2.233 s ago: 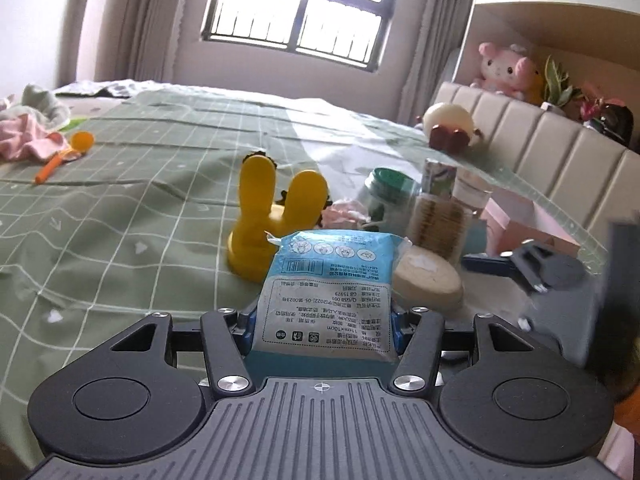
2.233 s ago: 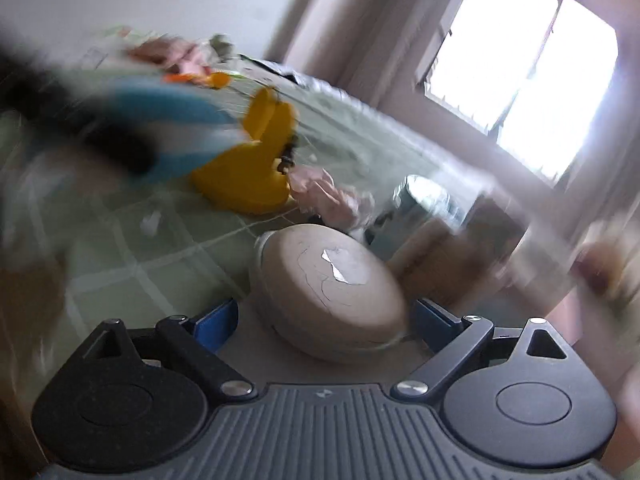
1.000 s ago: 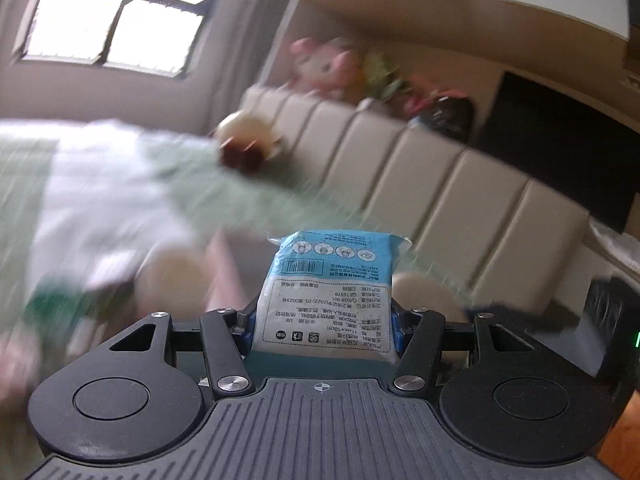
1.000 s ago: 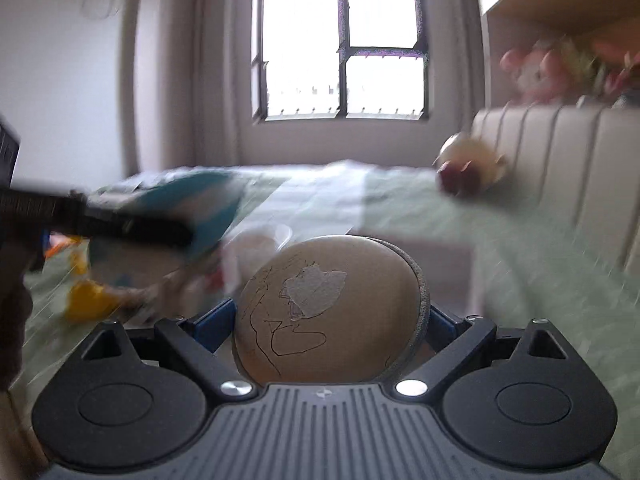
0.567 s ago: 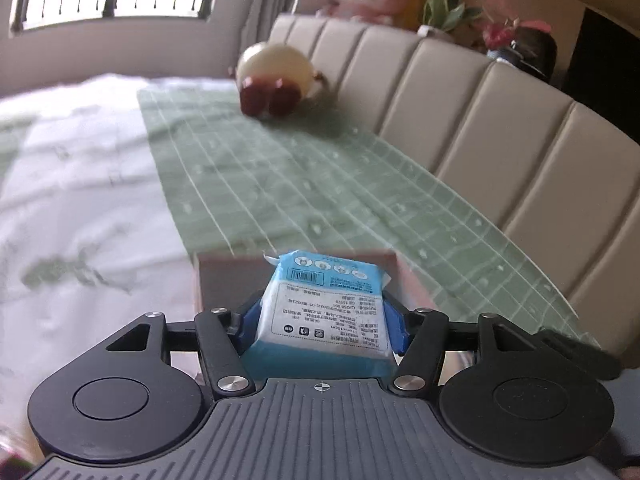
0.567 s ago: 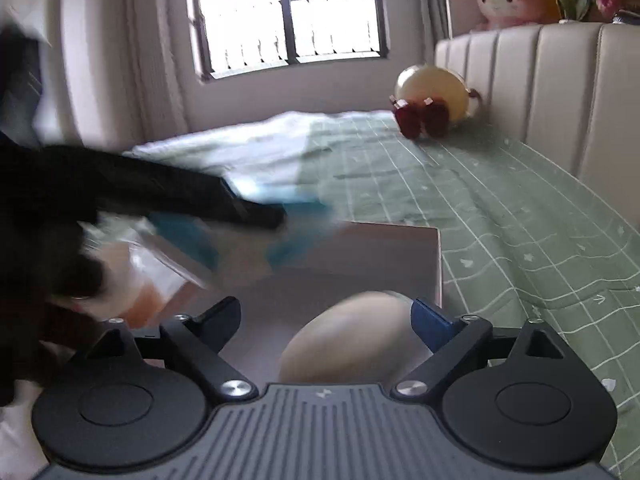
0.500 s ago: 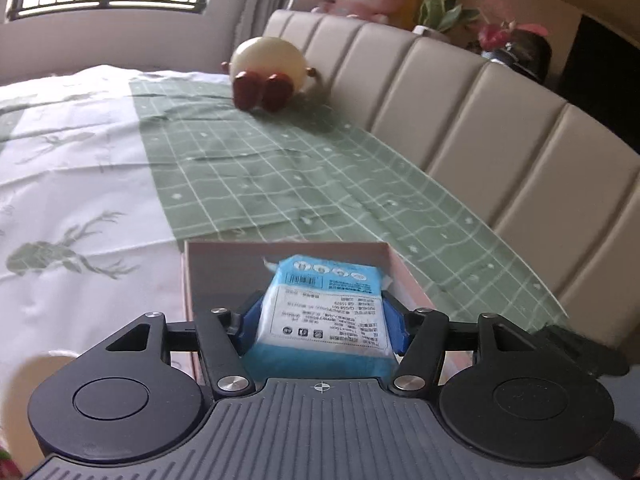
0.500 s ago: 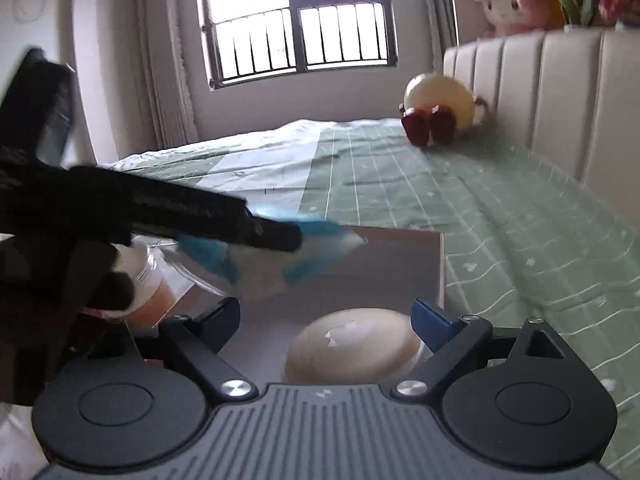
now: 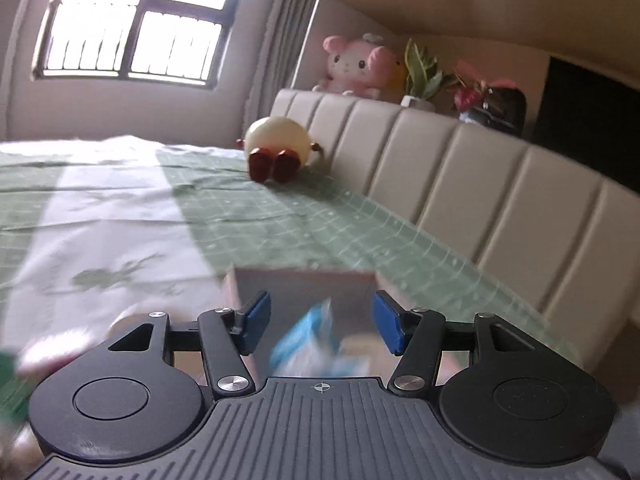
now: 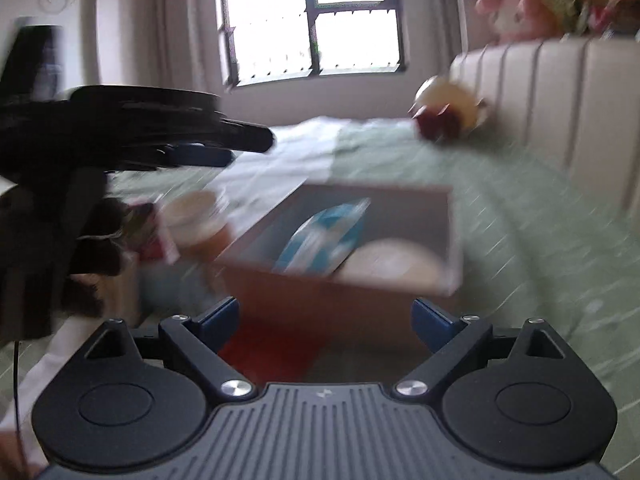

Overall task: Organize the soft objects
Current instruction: 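Carry wipes and case into the pink box and open both grippers, then grasp the red envelope with the left gripper and lift it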

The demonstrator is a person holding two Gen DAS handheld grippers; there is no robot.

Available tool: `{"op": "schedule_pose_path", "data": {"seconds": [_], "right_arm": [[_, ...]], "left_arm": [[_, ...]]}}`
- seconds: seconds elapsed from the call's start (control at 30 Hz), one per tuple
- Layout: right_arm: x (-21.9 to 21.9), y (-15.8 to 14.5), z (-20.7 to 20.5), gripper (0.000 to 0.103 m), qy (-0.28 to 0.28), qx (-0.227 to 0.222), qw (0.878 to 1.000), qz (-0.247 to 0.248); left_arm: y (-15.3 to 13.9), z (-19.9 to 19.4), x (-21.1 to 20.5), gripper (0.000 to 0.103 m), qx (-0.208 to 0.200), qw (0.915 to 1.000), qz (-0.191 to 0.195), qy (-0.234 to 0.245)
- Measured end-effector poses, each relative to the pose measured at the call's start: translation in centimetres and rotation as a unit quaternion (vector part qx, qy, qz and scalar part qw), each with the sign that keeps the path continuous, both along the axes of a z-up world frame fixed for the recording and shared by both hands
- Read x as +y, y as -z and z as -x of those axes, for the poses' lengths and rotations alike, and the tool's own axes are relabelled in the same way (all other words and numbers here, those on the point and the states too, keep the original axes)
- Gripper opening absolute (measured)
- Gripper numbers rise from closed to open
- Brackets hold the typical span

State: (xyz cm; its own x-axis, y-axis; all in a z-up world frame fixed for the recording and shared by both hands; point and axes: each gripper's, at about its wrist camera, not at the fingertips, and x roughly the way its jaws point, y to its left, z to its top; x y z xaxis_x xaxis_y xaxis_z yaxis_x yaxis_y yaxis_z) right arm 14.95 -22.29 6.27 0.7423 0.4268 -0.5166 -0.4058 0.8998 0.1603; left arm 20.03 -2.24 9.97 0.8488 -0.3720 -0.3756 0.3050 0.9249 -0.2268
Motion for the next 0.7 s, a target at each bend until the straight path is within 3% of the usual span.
{"op": "schedule_pose_path", "data": {"seconds": [0.13, 0.17, 0.2, 0.27, 0.37, 0.5, 0.63, 0.67, 0.7], "right_arm": [[2.1, 2.0, -1.3, 0.088, 0.025, 0.047, 0.998, -0.032], [2.6, 2.5, -1.9, 0.077, 0.034, 0.061, 0.997, -0.037], [3.2, 3.1, -2.4, 0.059, 0.038, 0.076, 0.996, -0.038], [4.2, 4.0, -3.0, 0.046, 0.033, 0.093, 0.994, -0.036], [5.4, 3.8, -1.4, 0.042, 0.007, 0.087, 0.996, -0.034], [7.1, 3.6, 1.8, 0.040, -0.073, 0.087, 0.993, -0.028], [8.3, 3.1, 5.1, 0.040, -0.125, 0.051, 0.991, 0.005], [8.3, 2.9, 5.9, 0.043, -0.124, 0.035, 0.992, 0.017], [8.3, 2.7, 6.8, 0.052, -0.123, 0.015, 0.992, 0.032]], "left_arm": [[2.8, 6.0, 3.5, 0.061, 0.028, 0.9988, 0.040, -0.004], [3.7, 7.6, 4.4, 0.061, 0.037, 0.9980, 0.051, -0.006], [4.5, 8.9, 5.1, 0.061, 0.041, 0.9976, 0.056, -0.005], [5.8, 11.3, 6.1, 0.061, 0.045, 0.9974, 0.057, -0.001], [7.3, 13.2, 7.4, 0.061, 0.070, 0.9954, 0.064, -0.007], [8.3, 14.1, 8.8, 0.061, 0.084, 0.9919, 0.094, -0.015], [9.1, 14.4, 10.0, 0.061, 0.090, 0.9882, 0.122, -0.024], [9.1, 14.5, 10.3, 0.061, 0.090, 0.9874, 0.126, -0.030], [9.1, 14.6, 10.7, 0.061, 0.090, 0.9869, 0.129, -0.036]]}}
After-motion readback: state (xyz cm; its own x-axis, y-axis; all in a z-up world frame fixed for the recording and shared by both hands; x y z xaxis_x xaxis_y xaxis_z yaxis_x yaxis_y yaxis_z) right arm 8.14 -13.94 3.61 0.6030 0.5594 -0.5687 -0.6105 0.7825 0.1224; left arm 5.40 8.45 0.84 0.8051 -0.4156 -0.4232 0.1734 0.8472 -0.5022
